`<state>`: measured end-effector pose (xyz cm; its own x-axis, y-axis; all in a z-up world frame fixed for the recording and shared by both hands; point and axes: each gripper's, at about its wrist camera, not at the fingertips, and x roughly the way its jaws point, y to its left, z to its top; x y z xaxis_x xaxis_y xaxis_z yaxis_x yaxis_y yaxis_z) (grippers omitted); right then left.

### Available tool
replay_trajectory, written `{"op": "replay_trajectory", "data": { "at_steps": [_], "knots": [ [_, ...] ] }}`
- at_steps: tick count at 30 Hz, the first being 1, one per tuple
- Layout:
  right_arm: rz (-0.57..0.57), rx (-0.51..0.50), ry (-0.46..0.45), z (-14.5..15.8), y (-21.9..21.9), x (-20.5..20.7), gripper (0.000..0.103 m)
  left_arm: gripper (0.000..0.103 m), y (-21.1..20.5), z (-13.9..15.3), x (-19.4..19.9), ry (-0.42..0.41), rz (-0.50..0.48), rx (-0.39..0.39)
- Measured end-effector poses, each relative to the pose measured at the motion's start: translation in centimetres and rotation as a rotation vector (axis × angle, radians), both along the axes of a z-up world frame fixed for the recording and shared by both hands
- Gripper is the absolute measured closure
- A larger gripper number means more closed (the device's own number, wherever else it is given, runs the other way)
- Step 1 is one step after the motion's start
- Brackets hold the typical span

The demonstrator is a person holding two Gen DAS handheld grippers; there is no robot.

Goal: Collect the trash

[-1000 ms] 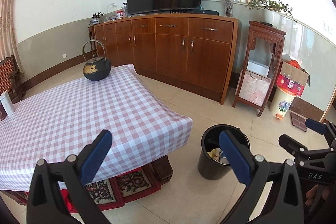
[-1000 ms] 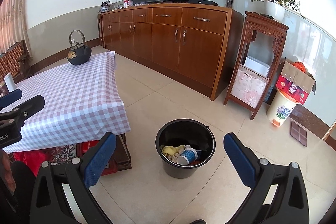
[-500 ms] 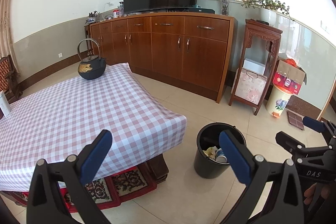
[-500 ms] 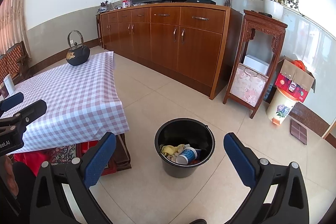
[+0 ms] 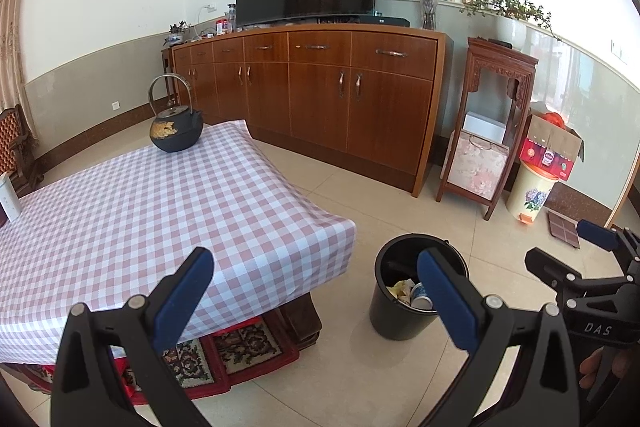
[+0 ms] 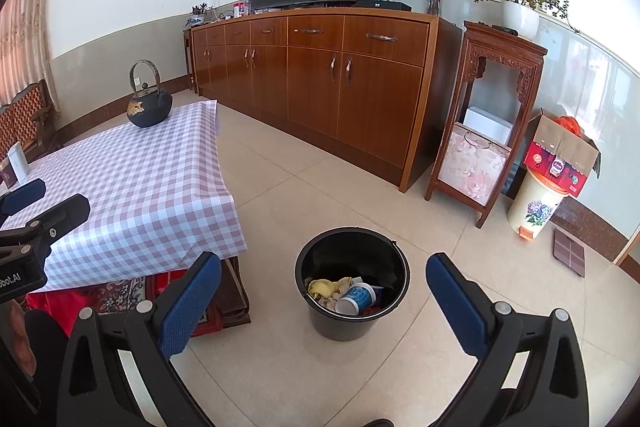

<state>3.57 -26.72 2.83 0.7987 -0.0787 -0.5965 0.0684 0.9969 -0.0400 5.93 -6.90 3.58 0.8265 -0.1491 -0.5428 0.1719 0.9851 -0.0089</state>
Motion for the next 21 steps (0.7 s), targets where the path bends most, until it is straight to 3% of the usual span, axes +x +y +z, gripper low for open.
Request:
{"op": "replay_trajectory", "data": {
  "at_steps": [21],
  "knots": [
    [-0.004, 0.004, 0.003, -0.17, -0.21, 0.12, 0.000, 0.001, 0.06, -0.06, 0.02, 0.002, -0.004, 0.002]
  ]
}}
